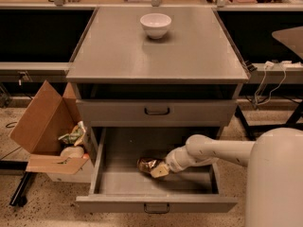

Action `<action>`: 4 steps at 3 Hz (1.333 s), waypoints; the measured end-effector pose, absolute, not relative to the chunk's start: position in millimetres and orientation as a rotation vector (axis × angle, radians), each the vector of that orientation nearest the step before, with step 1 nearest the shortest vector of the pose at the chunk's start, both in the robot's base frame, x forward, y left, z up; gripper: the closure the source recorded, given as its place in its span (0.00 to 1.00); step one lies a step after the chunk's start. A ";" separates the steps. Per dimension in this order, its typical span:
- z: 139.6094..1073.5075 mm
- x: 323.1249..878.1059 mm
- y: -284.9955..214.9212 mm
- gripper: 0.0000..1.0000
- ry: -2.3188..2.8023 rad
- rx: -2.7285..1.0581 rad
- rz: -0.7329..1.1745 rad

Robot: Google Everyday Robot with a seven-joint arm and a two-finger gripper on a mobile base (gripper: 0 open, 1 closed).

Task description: Place orange can into middle drawer

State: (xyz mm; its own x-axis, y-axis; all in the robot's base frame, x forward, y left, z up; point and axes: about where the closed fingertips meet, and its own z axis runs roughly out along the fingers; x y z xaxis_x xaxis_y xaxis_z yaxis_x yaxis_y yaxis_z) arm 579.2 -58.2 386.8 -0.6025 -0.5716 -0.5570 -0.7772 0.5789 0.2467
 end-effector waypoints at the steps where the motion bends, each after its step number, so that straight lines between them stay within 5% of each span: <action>1: 384.8 583.8 -57.7 0.12 2.395 -1.092 0.664; 2: 403.5 582.3 -54.8 0.00 2.316 -1.111 0.704; 4: 463.0 550.9 -50.8 0.00 2.117 -1.151 0.779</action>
Offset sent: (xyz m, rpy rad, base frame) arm 0.0070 0.0032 0.0321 0.1012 -0.0799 0.0532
